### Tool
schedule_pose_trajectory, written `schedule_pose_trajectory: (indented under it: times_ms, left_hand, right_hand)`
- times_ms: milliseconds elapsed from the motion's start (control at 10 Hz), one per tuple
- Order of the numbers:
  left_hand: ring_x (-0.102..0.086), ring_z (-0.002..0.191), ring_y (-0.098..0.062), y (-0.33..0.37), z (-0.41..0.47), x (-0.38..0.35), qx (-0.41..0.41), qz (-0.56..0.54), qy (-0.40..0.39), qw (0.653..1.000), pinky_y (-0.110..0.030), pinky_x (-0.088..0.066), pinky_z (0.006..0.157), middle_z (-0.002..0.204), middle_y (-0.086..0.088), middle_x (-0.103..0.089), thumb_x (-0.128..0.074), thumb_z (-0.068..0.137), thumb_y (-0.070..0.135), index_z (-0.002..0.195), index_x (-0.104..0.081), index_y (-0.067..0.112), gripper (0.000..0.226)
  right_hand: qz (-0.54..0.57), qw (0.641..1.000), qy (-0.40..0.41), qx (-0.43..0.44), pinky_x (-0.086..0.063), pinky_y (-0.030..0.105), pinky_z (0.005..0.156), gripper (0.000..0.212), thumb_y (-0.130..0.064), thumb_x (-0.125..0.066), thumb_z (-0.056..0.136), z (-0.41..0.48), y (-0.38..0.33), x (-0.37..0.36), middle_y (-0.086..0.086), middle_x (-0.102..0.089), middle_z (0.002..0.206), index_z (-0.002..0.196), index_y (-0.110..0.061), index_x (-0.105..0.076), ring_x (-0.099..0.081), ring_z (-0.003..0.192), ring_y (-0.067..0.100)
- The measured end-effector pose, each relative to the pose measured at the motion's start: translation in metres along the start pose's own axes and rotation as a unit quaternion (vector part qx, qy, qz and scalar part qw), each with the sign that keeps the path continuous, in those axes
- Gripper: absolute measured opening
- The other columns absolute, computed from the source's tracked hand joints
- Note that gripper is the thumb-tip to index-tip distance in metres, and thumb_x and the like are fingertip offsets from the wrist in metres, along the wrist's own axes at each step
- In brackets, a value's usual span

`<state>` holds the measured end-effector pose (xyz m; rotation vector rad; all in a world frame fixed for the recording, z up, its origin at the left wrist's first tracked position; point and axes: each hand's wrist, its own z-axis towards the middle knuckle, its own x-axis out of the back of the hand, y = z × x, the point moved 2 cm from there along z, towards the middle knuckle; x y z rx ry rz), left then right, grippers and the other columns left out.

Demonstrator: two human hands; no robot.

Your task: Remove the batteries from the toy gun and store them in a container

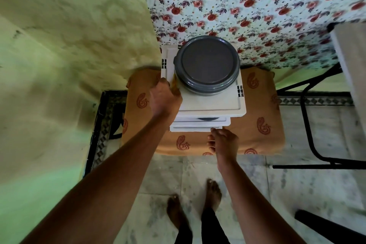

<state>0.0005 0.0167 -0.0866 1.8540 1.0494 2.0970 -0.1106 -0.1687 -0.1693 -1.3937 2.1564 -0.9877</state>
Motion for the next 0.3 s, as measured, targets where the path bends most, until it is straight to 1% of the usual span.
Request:
schedule_pose_trajectory:
  times_ms: [100,200,300]
  left_hand:
    - [-0.066,0.067,-0.018,-0.004,-0.001,-0.001,-0.011,0.003,-0.005,1.0,-0.01,-0.029,0.044,0.078,-0.005,-0.069,-0.068,0.098,0.029,0.093,-0.069,0.006,0.024]
    - [-0.068,0.073,-0.022,-0.007,-0.007,0.002,-0.014,-0.014,-0.006,1.0,-0.014,-0.037,0.048,0.08,-0.006,-0.068,-0.066,0.098,0.029,0.096,-0.068,0.006,0.023]
    - [-0.065,0.084,-0.022,-0.003,-0.022,0.012,-0.006,-0.04,0.011,0.999,-0.025,-0.045,0.067,0.096,-0.01,-0.071,-0.071,0.093,0.017,0.109,-0.07,0.002,0.022]
  right_hand:
    - [0.017,1.0,-0.003,0.013,-0.031,0.02,0.04,0.009,-0.008,-0.07,0.095,-0.005,-0.005,0.001,0.013,-0.06,0.065,0.09,-0.001,-0.068,-0.048,0.047,0.018]
    - [0.006,0.999,-0.008,0.035,-0.035,0.021,0.043,0.01,-0.01,-0.069,0.095,-0.012,-0.008,0.003,0.013,-0.065,0.067,0.091,-0.001,-0.067,-0.054,0.051,0.02]
    - [-0.007,0.998,-0.021,0.064,-0.038,0.022,0.044,0.008,-0.006,-0.068,0.095,-0.023,-0.017,0.007,0.014,-0.068,0.068,0.089,0.0,-0.068,-0.058,0.052,0.02]
